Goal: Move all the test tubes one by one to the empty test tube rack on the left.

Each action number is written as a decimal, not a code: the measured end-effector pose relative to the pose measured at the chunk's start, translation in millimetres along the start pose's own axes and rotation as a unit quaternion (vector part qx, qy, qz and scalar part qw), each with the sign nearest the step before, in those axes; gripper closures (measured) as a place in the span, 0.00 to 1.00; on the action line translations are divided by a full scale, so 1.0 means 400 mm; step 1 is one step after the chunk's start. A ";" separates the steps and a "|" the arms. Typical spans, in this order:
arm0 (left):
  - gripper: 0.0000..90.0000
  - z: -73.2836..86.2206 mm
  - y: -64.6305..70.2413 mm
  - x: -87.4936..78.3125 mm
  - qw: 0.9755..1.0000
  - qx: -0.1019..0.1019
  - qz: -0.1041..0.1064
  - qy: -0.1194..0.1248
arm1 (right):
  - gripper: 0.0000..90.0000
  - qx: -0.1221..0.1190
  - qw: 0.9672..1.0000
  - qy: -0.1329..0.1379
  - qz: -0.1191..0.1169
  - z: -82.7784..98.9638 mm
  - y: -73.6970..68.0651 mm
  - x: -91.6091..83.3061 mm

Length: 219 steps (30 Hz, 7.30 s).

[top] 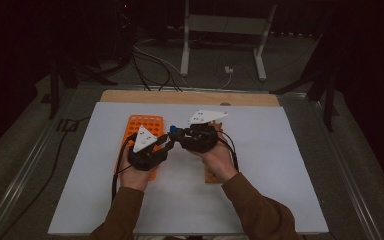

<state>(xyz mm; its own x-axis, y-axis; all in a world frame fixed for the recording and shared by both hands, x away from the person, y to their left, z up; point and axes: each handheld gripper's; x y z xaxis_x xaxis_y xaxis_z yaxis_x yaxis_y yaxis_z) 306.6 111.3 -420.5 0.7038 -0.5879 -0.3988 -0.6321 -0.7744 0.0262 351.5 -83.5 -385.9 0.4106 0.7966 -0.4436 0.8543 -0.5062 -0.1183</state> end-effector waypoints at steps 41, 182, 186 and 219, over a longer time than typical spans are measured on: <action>0.87 0.005 -0.071 -0.055 0.998 -0.039 -0.043 0.007 | 0.16 0.019 0.997 -0.006 0.077 0.076 0.079 -0.054; 0.55 0.229 -0.183 -0.275 0.993 -0.080 -0.081 0.023 | 0.00 0.043 0.983 0.053 0.173 0.310 0.134 -0.319; 0.44 0.223 -0.182 -0.284 0.991 -0.088 -0.083 0.051 | 0.00 0.044 0.982 0.060 0.175 0.317 0.134 -0.334; 0.01 0.220 -0.192 -0.307 0.981 -0.097 -0.144 0.086 | 0.00 0.054 0.970 0.119 0.204 0.398 0.143 -0.424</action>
<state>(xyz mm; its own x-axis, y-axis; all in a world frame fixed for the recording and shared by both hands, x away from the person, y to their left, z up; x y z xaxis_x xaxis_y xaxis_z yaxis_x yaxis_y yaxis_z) 240.4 263.6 -454.2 0.8988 -0.3566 -0.2548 -0.3376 -0.9341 0.1164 279.8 -300.1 -458.9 0.7804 0.5698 -0.2577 0.5720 -0.8169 -0.0743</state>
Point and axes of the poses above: each handheld gripper's, and its own axes: x roughly forward along the jaws, z roughly out of its underside, y roughly to its right
